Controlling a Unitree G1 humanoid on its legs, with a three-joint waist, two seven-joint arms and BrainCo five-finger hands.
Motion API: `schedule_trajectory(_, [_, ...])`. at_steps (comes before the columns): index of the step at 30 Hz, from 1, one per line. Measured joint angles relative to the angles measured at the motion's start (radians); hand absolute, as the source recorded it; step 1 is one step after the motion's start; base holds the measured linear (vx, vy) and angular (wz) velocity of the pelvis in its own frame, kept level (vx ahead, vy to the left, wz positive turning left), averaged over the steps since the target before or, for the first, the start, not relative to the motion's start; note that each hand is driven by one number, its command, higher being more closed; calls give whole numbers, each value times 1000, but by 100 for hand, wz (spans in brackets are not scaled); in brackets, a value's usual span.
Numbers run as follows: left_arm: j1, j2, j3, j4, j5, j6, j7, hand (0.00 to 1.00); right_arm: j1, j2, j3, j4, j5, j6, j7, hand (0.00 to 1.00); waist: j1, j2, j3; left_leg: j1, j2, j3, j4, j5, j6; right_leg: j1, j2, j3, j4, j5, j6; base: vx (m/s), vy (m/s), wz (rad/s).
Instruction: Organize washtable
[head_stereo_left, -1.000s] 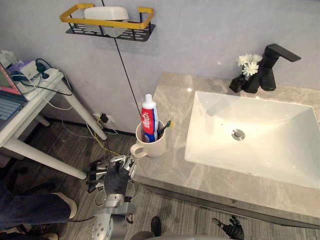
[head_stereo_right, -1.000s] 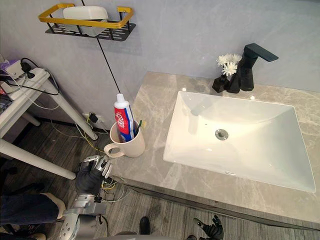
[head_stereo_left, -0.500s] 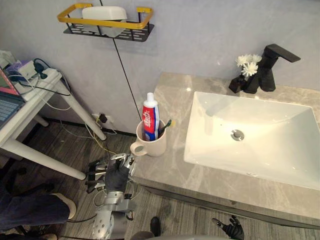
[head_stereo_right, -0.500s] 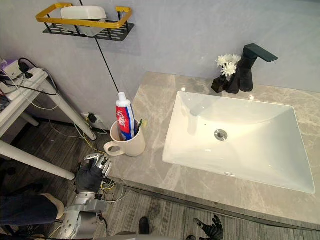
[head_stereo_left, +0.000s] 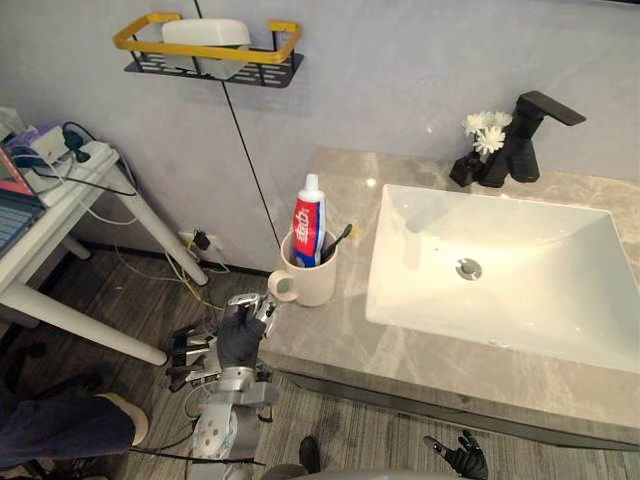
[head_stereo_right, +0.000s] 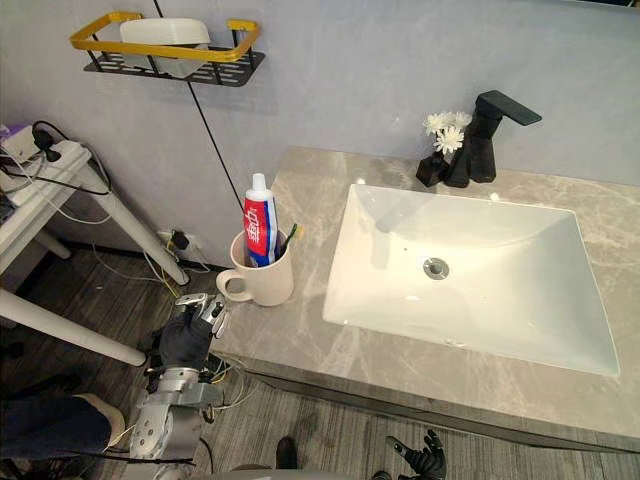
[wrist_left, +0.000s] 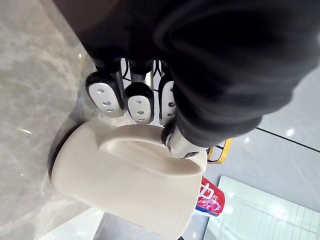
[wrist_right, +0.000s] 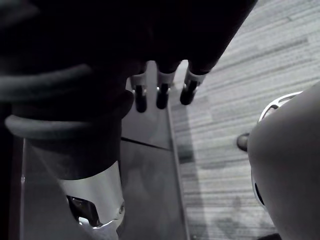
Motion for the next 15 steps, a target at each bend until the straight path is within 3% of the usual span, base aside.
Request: schedule_trajectory(15, [-76, -3, -36, 76, 35, 10, 20, 100, 28, -1, 25, -40, 0, -1, 2, 0, -27, 5, -32, 2, 7, 43, -4, -5, -7, -15, 8, 47, -14, 5, 0, 13, -2, -9])
